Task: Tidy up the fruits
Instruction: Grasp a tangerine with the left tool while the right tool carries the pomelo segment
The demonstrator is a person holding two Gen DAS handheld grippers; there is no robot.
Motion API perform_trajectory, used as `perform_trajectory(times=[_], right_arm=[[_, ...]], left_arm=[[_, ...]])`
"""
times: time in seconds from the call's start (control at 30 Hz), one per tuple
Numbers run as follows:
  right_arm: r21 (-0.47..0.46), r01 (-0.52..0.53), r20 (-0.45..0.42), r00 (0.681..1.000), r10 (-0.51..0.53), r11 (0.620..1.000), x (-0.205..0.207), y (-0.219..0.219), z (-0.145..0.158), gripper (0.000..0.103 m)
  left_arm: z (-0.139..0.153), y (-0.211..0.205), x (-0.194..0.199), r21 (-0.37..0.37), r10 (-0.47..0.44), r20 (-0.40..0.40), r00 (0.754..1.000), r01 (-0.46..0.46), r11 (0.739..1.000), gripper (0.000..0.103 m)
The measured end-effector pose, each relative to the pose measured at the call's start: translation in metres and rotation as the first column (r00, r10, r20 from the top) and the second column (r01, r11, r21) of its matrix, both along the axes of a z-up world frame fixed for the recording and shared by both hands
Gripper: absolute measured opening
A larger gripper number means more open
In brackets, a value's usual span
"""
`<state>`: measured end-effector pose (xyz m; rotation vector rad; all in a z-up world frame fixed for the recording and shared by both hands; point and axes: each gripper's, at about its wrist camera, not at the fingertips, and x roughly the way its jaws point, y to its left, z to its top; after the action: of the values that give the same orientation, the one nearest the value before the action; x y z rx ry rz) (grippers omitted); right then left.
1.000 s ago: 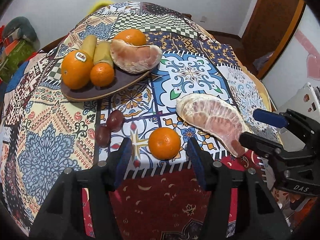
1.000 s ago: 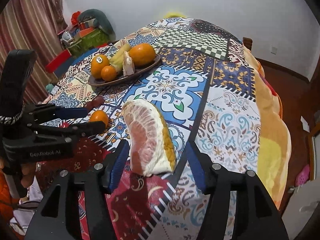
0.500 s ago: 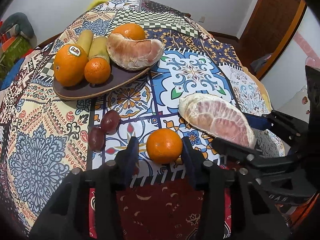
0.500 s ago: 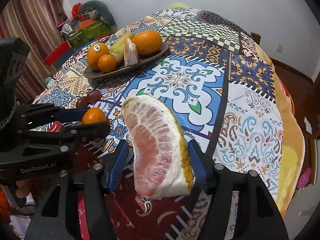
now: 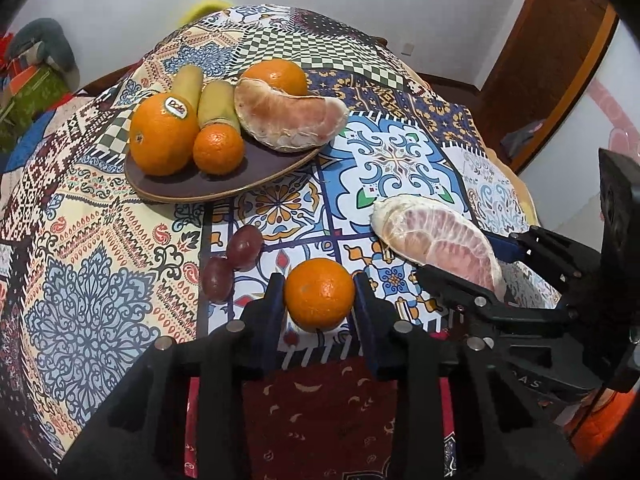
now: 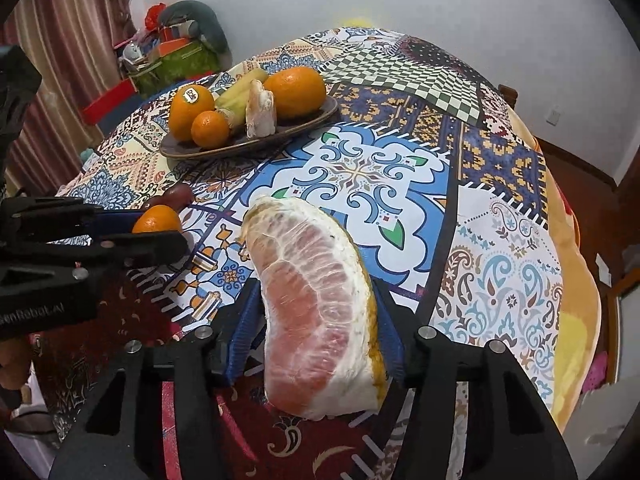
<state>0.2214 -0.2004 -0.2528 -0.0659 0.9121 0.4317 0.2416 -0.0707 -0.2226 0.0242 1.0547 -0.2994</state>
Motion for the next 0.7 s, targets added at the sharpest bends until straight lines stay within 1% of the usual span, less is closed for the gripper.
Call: perform_trajectory(times=[0.1,0.3,0.47,0.7], right_arm=[[0.027,0.018,-0.006,1.0,-0.017,0.999,-0.001,-0.005,0.001,0.05],[0.036,0.019,-0.001,1.0,-0.019,0.999,-0.004,-0.005,0.007,0.049],[0.048,0.004,0.03,1.0,-0.005,0.999,-0.006,0.001,0.02,0.049],[0.069,-0.014,0.087,0.996,0.008,0.998,0.0,0.012,0.043,0.049]], left_arm=[[0.004,0.002,-0.002,0.003,0.004,0.013,1.0,-0.004,1.0,0.034],[0.017,0.011,-0.007,-0.008,0.024,0.048,0.999,-0.023,1.0,0.034],[0.031,0.024,-0.009,-0.011,0.055,0.084,0.995,-0.054,0.998,0.034],[0.05,0.053,-0.006,-0.01,0.113,0.141,0.984,-0.112,0.994,0.034]])
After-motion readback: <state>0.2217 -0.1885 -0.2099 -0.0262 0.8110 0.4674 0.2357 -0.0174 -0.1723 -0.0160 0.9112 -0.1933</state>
